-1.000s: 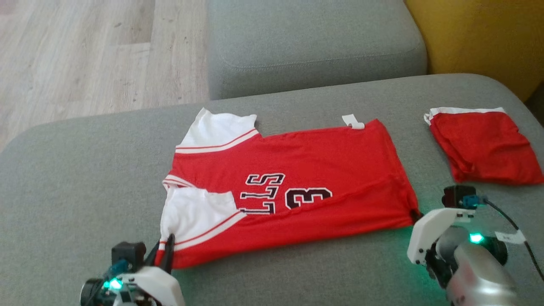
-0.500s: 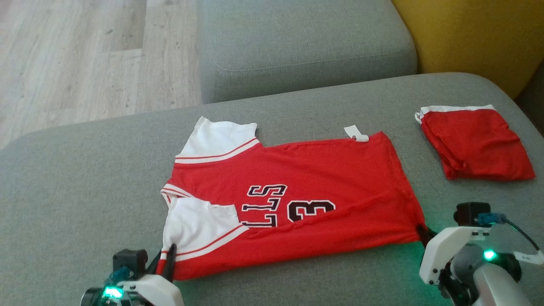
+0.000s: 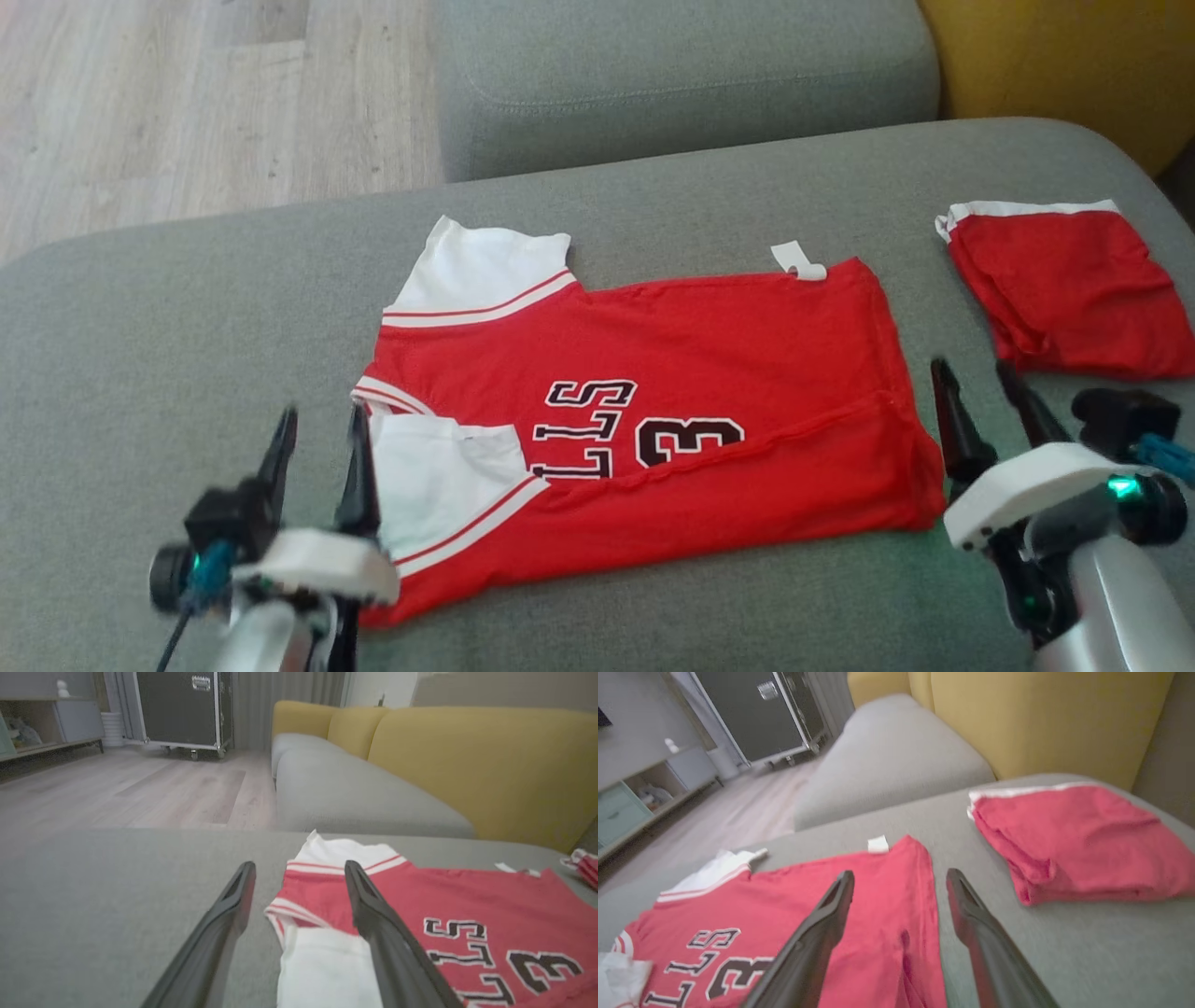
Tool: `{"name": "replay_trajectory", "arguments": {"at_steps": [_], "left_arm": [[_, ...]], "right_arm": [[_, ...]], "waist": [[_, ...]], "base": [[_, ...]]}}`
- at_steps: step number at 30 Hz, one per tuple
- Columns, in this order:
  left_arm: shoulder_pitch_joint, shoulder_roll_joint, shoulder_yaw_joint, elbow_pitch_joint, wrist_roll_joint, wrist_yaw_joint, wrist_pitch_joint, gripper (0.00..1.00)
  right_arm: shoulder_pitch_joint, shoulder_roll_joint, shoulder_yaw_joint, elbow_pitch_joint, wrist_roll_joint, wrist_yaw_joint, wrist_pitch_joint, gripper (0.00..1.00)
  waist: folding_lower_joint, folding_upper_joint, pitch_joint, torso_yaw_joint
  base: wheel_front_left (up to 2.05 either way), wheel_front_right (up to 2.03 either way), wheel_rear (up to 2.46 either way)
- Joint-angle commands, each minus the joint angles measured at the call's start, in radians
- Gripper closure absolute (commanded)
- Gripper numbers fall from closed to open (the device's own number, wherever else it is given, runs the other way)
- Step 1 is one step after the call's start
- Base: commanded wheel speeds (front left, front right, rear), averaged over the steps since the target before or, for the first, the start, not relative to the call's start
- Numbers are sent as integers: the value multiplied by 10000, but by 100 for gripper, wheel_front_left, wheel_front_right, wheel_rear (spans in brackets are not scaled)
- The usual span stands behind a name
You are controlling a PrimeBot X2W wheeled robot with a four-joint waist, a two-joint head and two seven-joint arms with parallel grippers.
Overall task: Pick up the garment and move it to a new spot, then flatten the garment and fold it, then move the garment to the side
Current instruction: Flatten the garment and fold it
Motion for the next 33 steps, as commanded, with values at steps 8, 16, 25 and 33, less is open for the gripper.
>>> {"name": "replay_trajectory", "arguments": {"at_steps": [8,16,25,33], "left_arm": [[-601,-472,1018,-1849,595,-441,-347,0],[-565,-902,1455,-1978,1299,-988,-350,0],[-3823,98,627,-93,1965,-1658,854,0],[-7799,1711,-1660,1806,1008,-1816,4168,0]], "right_arm": [[-421,193,716,-774,-133,33,-2254,0],[-547,461,841,-480,-292,33,-3018,0],[-1394,448,764,-903,-361,33,-3193,0],[-2430,381,1054,-1234,-354,33,-3298,0]], "waist": [[-1,0,206,103],[-1,0,663,-2],[-1,0,2233,-572],[-1,0,3770,-1442]], "base": [[0,0,0],[0,0,0],[0,0,0],[0,0,0]]}}
